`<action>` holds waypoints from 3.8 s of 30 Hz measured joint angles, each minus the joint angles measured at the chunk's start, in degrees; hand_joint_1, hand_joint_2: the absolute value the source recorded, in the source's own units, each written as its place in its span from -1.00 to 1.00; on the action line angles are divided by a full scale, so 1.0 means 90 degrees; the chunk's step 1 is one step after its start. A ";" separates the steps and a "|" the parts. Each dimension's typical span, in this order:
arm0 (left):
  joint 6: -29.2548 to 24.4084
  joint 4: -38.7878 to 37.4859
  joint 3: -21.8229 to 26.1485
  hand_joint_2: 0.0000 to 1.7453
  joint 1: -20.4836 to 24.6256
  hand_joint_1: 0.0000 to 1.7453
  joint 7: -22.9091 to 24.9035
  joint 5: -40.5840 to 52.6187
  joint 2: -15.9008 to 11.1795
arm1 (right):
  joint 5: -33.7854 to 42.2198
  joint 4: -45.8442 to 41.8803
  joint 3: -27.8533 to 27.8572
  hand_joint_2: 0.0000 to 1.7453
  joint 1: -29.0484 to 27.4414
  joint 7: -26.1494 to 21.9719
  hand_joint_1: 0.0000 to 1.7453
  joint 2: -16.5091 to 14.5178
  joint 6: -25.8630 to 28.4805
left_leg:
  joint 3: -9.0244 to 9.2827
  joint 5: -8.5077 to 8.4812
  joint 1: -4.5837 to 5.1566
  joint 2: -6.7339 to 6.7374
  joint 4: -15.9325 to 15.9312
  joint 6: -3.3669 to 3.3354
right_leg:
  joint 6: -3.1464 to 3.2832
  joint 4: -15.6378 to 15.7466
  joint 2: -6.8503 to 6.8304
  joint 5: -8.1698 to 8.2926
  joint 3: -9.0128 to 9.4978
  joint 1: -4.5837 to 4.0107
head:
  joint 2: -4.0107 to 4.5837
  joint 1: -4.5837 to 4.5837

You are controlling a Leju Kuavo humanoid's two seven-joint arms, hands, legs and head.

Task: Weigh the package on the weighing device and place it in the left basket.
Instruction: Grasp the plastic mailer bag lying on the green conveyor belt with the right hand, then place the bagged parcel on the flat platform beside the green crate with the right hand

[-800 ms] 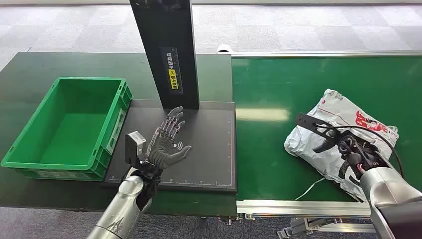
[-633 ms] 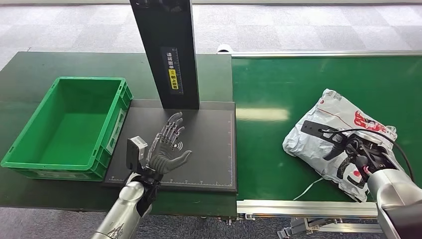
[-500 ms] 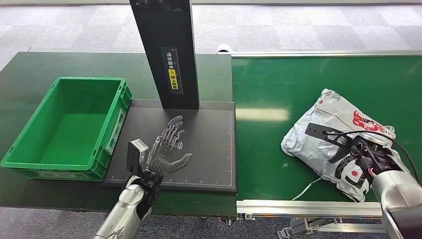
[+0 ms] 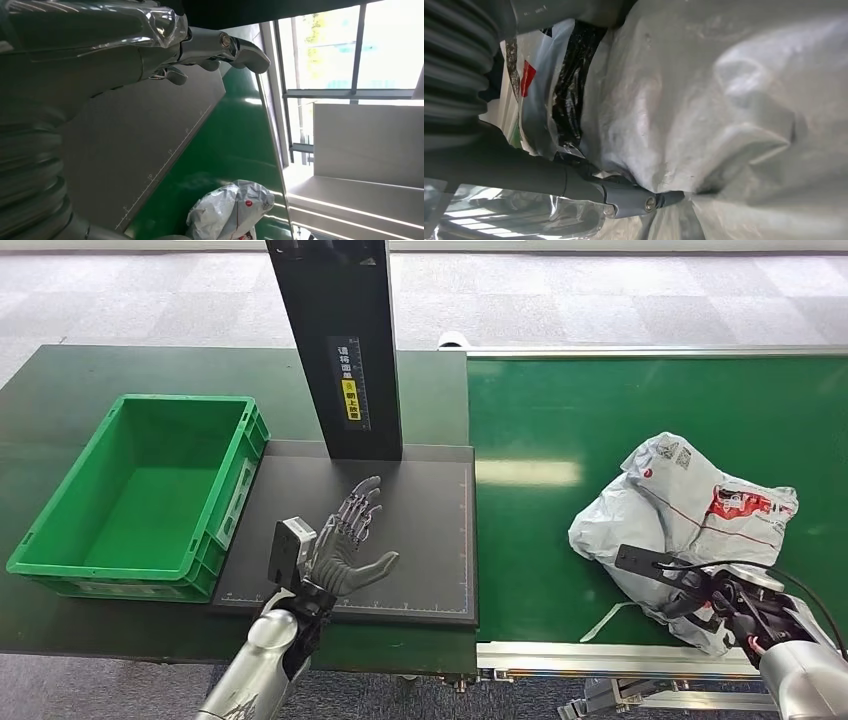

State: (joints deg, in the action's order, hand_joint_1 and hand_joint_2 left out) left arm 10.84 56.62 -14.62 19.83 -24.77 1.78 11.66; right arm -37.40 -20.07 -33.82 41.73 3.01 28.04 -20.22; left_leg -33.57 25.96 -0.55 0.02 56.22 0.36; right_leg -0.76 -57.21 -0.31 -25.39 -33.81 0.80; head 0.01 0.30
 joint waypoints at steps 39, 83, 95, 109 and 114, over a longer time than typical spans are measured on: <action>-0.2060 0.2567 0.0731 1.00 -0.0845 -1.00 -0.1101 -0.0043 -0.0038 | -0.1807 -0.5860 0.1342 1.00 -0.1840 -0.2737 1.00 -0.1598 0.4438 | -0.0010 0.0001 -0.0002 0.0018 -0.0005 0.0000 | 0.0004 -0.0006 0.0014 0.0001 -0.0013 -0.0005 | -0.0001 -0.0001; -0.2898 0.3224 0.1126 1.00 -0.1117 -1.00 -0.1123 -0.0526 -0.0206 | -0.1743 -0.2018 -0.1870 1.00 -0.0270 -0.3045 1.00 -0.3733 0.2389 | -0.0002 -0.0004 -0.0006 0.0022 -0.0008 0.0006 | 0.0009 -0.0008 0.0015 0.0000 -0.0011 -0.0009 | 0.0000 -0.0002; -0.2560 0.3249 0.1123 1.00 -0.1368 -1.00 -0.1092 -0.0299 -0.0226 | -0.1253 -0.1965 -0.1882 1.00 -0.0052 -0.3043 -1.00 -0.3756 0.3393 | -0.0005 -0.0003 -0.0006 0.0025 -0.0007 0.0006 | 0.0009 -0.0008 0.0017 0.0000 -0.0013 -0.0009 | -0.0001 -0.0003; -0.2118 0.3255 0.1061 1.00 -0.1433 -1.00 -0.0866 -0.0047 -0.0273 | 0.0047 -0.2332 -0.0816 1.00 -0.0351 -0.3560 -1.00 -0.3749 0.3271 | -0.0004 -0.0003 -0.0006 0.0025 -0.0007 0.0006 | 0.0009 -0.0008 0.0017 0.0000 -0.0017 -0.0009 | -0.0001 -0.0002; -0.1945 0.3172 0.1036 1.00 -0.1395 -1.00 -0.0836 -0.0154 -0.0254 | 0.1312 -0.2767 -0.0199 1.00 -0.0807 -0.4167 -1.00 -0.3752 0.2560 | -0.0005 -0.0002 -0.0006 0.0024 -0.0007 0.0006 | 0.0009 -0.0007 0.0017 -0.0001 -0.0017 -0.0009 | 0.0000 -0.0003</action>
State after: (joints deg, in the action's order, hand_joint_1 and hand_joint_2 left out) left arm -6.67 85.17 -5.29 7.27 -32.30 0.39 9.37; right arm -25.60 -44.97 -35.62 34.47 -34.50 -5.73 2.82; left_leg -33.61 25.94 -0.60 0.24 56.15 0.41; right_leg -0.68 -57.27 -0.16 -25.40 -33.96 0.72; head 0.01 0.27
